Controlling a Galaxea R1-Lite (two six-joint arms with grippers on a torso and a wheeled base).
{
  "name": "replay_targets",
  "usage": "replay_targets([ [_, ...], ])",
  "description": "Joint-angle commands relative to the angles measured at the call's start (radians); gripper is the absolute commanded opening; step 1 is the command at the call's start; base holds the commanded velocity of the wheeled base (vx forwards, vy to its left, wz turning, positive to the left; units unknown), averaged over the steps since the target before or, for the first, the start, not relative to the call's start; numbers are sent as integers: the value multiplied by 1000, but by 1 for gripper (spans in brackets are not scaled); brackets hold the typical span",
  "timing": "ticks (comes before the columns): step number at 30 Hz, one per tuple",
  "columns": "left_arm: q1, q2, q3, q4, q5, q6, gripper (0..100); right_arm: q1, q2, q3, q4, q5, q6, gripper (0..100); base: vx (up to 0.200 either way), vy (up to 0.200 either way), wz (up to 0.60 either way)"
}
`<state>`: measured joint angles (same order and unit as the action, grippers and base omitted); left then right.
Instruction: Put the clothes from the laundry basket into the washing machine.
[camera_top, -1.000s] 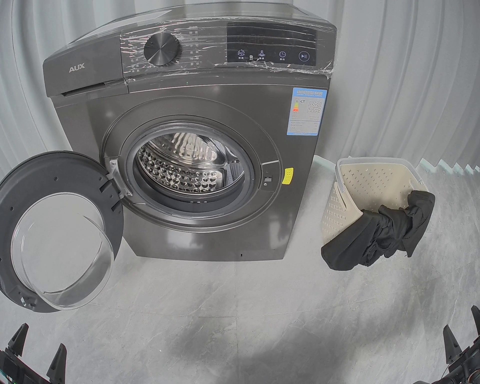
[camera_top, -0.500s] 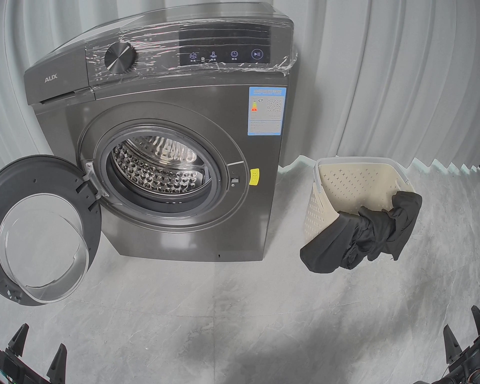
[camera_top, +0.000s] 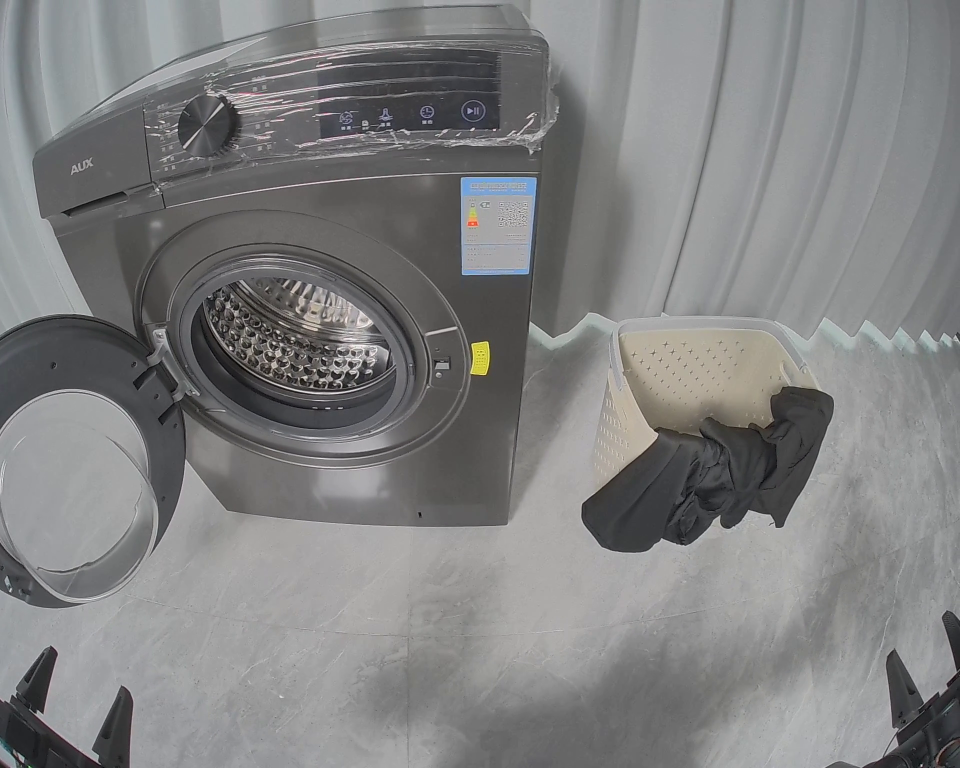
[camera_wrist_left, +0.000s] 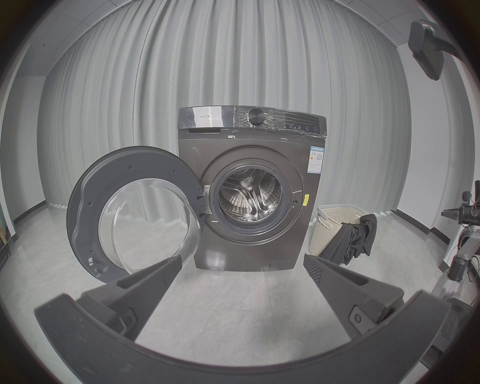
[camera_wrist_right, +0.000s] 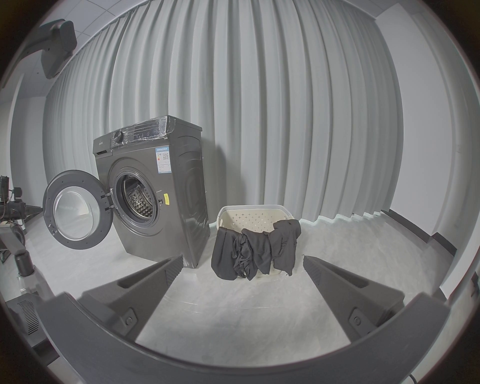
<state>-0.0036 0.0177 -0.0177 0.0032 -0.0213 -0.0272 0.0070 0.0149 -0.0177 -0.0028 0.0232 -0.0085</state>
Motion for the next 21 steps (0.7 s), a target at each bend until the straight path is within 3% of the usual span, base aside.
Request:
replay_targets([
  [1, 1, -16, 15, 0, 0, -2, 100, 1, -15, 18, 0, 0, -1, 100, 0, -200, 0],
  [21, -1, -16, 15, 0, 0, 0, 100, 1, -15, 18, 0, 0, -1, 100, 0, -200, 0],
])
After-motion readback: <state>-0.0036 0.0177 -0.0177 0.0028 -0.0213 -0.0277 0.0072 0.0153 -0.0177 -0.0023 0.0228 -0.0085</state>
